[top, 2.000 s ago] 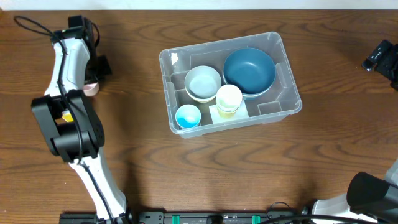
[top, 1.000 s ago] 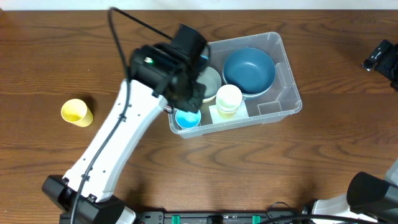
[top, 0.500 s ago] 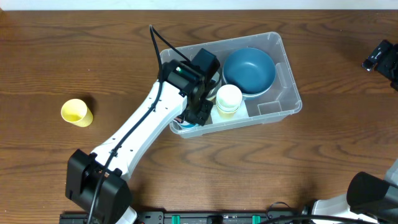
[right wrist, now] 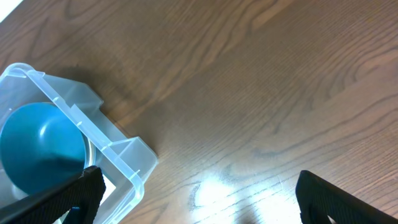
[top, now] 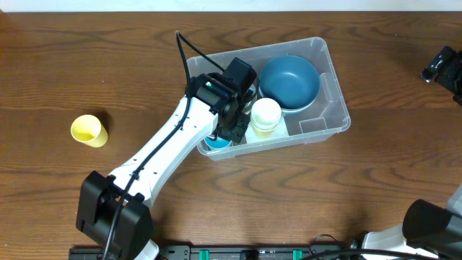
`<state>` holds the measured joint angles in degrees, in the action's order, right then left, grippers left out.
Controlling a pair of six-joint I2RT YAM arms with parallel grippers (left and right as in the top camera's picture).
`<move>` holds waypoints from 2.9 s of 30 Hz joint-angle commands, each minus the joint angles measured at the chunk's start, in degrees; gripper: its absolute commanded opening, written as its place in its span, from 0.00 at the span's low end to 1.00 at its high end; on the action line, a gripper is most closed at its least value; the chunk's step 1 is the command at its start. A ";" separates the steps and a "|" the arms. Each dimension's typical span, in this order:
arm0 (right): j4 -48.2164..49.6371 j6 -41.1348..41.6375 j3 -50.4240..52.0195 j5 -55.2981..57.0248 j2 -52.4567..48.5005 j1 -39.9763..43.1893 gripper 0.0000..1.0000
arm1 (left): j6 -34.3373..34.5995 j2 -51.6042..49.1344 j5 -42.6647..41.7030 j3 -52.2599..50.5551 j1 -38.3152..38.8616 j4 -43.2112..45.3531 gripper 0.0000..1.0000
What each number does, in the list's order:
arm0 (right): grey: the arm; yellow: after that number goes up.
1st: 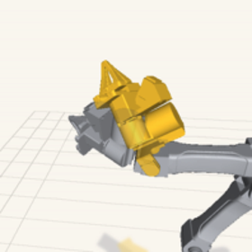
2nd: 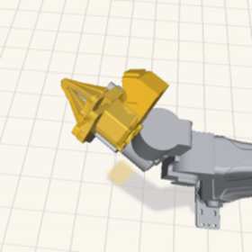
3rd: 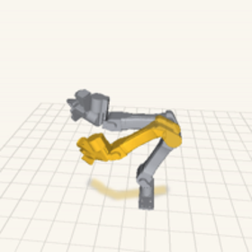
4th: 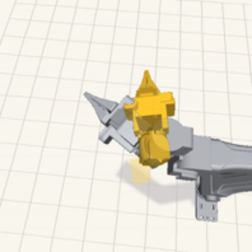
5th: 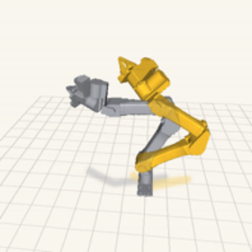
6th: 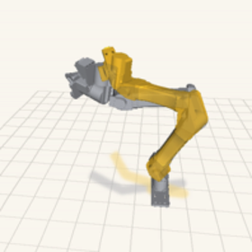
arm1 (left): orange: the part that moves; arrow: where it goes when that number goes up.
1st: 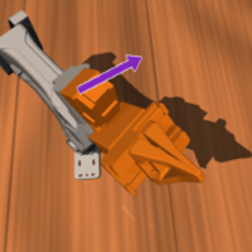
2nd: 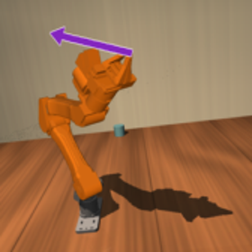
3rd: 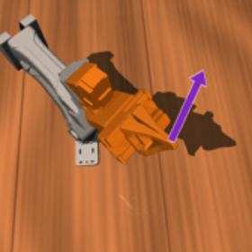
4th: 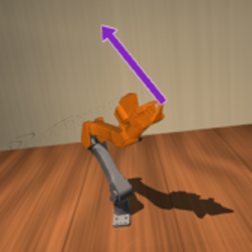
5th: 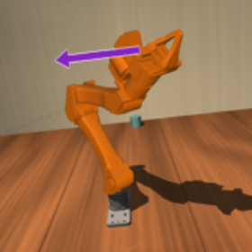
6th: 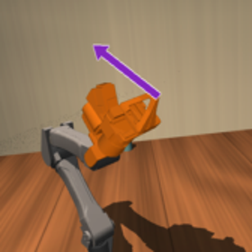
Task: Pack container
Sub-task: 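Carry the pink cup into the container onto the blue cup, then release the pink cup and withdraw the left gripper, then move the left gripper to the last yellow cup and grasp it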
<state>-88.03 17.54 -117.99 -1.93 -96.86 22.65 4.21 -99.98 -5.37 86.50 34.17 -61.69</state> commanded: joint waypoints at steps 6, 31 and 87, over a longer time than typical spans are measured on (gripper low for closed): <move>-0.04 -0.44 -0.11 -0.22 0.11 0.00 0.99 | -0.50 0.00 0.79 -0.15 -0.07 -1.27 0.06; -0.04 -0.44 -0.11 -0.22 0.11 0.00 0.99 | 3.85 14.49 3.63 5.18 -14.97 -5.75 0.57; -0.04 -0.44 -0.11 -0.22 0.11 0.00 0.99 | 8.46 -8.98 -2.21 1.77 -46.60 -2.99 0.06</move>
<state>-88.03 17.54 -117.99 -1.93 -96.86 22.65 14.55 -115.20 -5.23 87.07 -15.46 -63.48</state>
